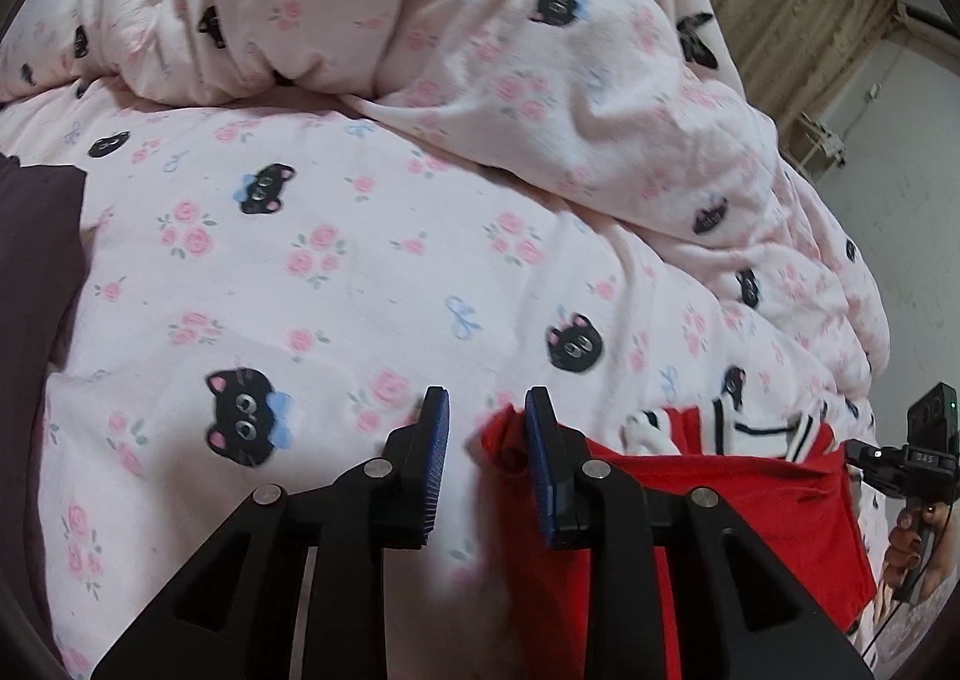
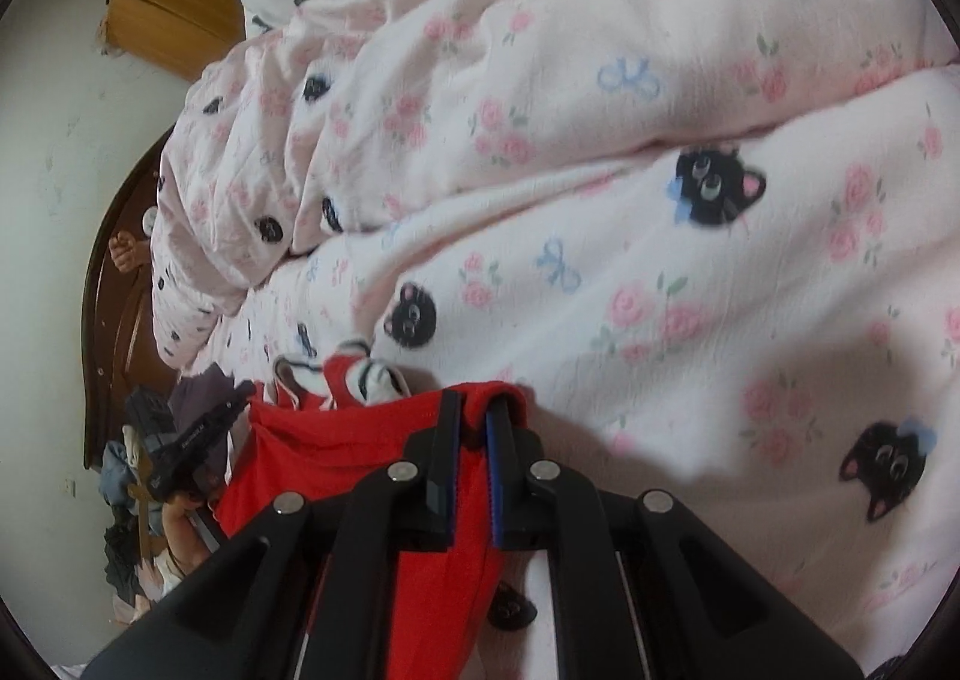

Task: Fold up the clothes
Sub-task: 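Grasp the jersey hem edge with the left tool and lift it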

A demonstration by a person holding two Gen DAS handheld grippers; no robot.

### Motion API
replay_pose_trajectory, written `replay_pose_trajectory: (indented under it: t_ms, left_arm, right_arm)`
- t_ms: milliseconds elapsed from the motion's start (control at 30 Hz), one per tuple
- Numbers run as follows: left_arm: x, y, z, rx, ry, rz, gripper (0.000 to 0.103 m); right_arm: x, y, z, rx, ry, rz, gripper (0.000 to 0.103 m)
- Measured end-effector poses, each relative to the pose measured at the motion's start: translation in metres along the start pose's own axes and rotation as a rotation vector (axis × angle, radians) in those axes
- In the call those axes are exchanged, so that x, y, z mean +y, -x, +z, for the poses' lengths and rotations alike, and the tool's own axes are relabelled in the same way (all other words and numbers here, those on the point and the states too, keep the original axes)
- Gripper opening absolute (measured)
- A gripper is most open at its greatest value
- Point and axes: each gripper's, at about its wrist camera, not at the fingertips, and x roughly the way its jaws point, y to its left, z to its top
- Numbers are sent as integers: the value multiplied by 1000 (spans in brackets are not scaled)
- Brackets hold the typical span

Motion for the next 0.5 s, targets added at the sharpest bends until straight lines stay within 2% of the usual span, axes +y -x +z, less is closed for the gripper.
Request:
replay_pose_trajectory:
  t_ms: [67,100,133,167,267,367,500]
  left_arm:
    - [5,4,1,-30,4,42,22]
    - [7,6,2,-42,5,51,22]
    - [11,8,3,-49,14,50,22]
    - [14,10,4,-55,23,48,22]
    - [17,16,5,-69,35,36,22]
    - [8,24,6,-87,7,11,22]
    - [-23,36,1,-86,-97,-93,22]
  right_arm:
    - [-1,6,5,-29,-21,12,18]
    - [0,10,7,-49,-20,1,30]
    - [1,17,9,-74,-13,-17,49]
    - [3,23,10,-102,-9,-27,56]
    - [7,37,13,-131,11,-30,58]
    - [24,38,8,-110,104,-55,57]
    - [61,21,-10,-38,271,-47,47]
